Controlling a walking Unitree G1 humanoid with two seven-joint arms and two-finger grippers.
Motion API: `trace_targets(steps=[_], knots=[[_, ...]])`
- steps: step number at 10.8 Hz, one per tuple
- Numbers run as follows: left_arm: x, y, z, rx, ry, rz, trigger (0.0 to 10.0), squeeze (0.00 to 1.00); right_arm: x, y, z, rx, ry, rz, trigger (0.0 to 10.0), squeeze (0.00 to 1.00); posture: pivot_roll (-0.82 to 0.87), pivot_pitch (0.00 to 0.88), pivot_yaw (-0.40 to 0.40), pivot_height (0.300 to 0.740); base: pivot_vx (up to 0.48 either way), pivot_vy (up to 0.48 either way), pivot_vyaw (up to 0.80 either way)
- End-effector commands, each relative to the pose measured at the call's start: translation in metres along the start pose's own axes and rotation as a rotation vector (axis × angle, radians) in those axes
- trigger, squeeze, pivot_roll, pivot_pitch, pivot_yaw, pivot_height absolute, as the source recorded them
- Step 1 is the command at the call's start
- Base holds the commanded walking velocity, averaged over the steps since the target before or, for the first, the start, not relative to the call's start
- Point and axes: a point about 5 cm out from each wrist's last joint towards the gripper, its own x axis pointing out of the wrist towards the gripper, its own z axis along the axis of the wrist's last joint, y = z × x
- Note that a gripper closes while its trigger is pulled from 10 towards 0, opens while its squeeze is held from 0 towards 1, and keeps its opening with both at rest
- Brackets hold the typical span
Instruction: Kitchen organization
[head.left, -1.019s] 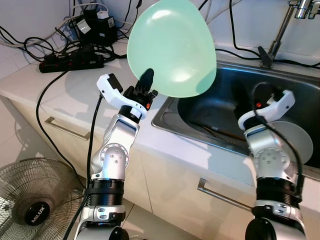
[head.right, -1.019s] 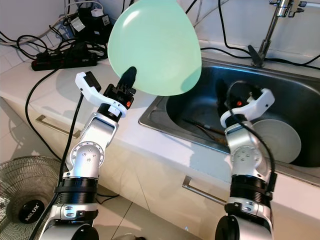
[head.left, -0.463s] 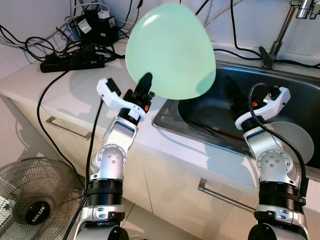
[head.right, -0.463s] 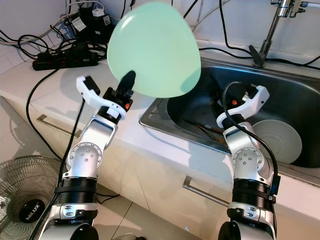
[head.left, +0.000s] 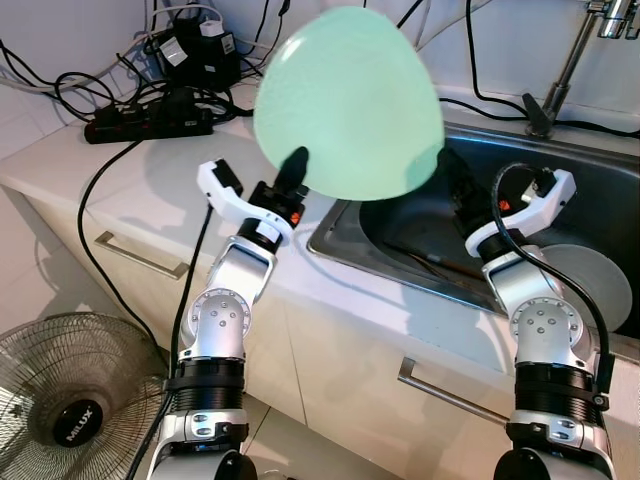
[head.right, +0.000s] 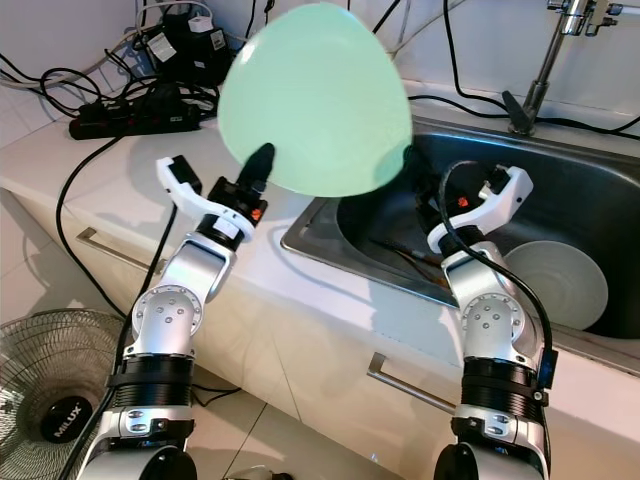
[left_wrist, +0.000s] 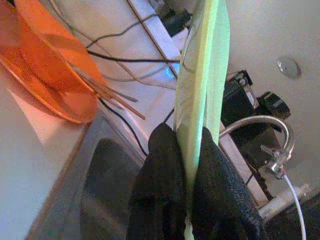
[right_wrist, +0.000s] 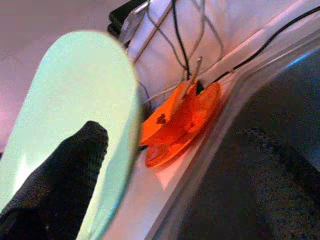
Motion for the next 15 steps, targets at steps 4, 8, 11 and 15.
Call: trace_targets(steps=[4,8,11,15], knots=[[0.010,-0.023,-0.019,-0.074,0.041,-0.112,10.0,0.00,-0.001,0.012,-0.003,0.007,0.013,0.076,10.0,0.00,0.02,0.000,0.101,0.740,0.000,0.000,0.00],[0.009,-0.027,-0.027,-0.083,0.102,-0.147,10.0,0.00,-0.001,0.017,-0.005,0.018,0.013,0.104,10.0,0.00,0.02,0.000,0.109,0.740,0.000,0.000,0.00],[0.010,-0.029,-0.028,-0.077,0.110,-0.152,10.0,0.00,-0.001,0.019,-0.004,0.013,0.005,0.128,0.0,0.00,0.02,0.000,0.107,0.740,0.000,0.000,0.00],[0.009,-0.023,-0.023,-0.055,0.084,-0.122,10.0,0.00,-0.002,0.019,-0.004,0.023,0.002,0.131,0.0,0.00,0.02,0.000,0.100,0.740,0.000,0.000,0.00]])
